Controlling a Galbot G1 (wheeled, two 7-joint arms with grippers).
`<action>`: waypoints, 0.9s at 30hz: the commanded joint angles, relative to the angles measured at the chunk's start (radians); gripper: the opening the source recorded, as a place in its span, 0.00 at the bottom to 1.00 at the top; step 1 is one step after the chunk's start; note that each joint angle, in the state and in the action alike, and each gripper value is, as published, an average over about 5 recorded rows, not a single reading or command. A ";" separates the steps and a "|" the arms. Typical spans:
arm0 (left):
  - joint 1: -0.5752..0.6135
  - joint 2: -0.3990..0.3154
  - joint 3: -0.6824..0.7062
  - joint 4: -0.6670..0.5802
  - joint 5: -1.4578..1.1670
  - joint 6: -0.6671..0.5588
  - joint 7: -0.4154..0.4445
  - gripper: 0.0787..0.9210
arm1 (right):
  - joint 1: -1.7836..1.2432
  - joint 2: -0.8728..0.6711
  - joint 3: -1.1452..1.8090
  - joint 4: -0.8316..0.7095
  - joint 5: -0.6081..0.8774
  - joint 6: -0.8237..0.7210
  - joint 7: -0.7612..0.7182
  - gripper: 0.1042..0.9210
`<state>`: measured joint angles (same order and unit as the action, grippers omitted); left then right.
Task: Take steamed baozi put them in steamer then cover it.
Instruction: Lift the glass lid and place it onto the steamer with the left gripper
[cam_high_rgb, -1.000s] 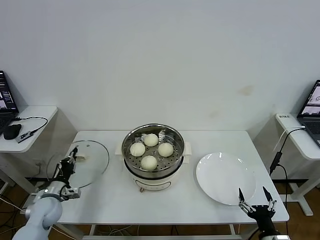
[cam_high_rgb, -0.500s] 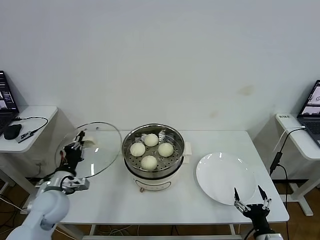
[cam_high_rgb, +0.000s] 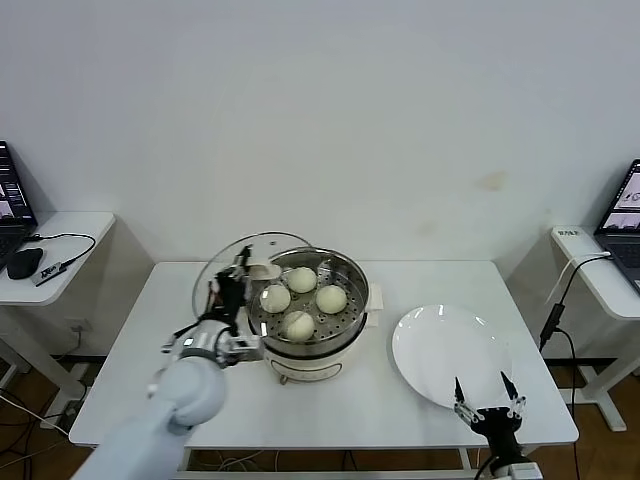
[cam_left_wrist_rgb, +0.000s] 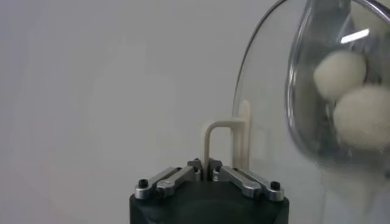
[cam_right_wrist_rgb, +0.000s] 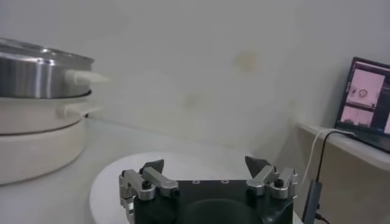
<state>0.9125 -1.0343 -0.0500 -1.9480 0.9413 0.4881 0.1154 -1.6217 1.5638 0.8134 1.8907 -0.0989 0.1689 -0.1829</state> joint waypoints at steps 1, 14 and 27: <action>-0.154 -0.175 0.220 0.074 0.279 0.123 0.174 0.07 | 0.017 0.011 -0.015 -0.031 -0.046 0.004 0.006 0.88; -0.164 -0.295 0.207 0.214 0.418 0.123 0.260 0.07 | 0.015 0.011 -0.017 -0.035 -0.047 0.010 0.006 0.88; -0.159 -0.319 0.177 0.278 0.434 0.117 0.243 0.07 | 0.016 0.006 -0.021 -0.041 -0.046 0.017 0.006 0.88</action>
<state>0.7658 -1.3172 0.1206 -1.7252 1.3318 0.5961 0.3379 -1.6068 1.5699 0.7932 1.8549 -0.1414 0.1832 -0.1778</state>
